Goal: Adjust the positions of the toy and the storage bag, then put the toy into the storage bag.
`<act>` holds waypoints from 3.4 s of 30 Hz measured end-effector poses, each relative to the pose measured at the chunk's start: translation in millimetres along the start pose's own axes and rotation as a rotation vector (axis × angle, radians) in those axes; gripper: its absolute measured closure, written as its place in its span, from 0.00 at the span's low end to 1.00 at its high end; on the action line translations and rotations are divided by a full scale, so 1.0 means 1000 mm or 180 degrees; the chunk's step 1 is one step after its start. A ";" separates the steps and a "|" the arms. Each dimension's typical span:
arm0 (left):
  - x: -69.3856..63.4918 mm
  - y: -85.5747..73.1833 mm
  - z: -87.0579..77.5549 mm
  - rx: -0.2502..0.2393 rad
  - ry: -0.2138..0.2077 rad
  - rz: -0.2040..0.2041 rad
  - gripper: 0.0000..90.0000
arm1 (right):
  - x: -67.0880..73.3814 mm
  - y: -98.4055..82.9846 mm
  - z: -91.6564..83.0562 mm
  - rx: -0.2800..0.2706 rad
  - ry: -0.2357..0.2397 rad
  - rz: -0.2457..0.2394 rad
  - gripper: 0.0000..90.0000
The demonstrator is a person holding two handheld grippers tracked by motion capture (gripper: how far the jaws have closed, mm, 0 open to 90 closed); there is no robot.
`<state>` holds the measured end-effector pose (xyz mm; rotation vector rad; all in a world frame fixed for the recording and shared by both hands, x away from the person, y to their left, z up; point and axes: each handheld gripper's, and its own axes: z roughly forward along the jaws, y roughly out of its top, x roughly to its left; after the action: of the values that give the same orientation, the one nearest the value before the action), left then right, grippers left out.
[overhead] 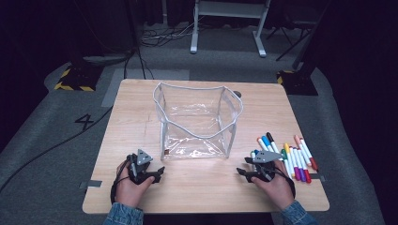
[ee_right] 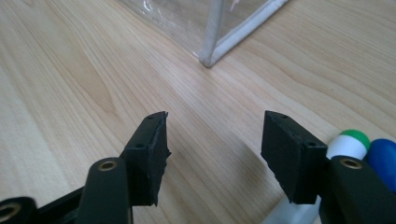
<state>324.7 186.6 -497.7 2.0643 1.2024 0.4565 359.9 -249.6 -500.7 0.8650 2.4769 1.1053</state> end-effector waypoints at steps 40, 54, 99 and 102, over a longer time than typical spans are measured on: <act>-0.025 0.038 -0.037 -0.0112 -0.0477 0.0473 0.97 | -0.007 0.075 -0.021 -0.0072 0.0467 -0.0280 0.97; -0.081 0.018 -0.059 0.0018 -0.0912 0.0920 0.97 | 0.022 0.019 -0.084 0.0008 0.0581 -0.0205 0.98; -0.027 0.024 -0.029 -0.0108 -0.0404 0.0655 0.30 | -0.030 -0.035 -0.181 0.0053 -0.0129 0.0438 0.60; -0.018 0.015 -0.014 -0.0006 -0.0325 0.0577 0.30 | -0.043 -0.040 -0.181 0.0053 -0.0264 0.0567 0.60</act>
<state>316.3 171.3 -476.2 2.1774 0.9596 0.4300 289.4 -401.3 -409.3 1.1314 2.3818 1.0820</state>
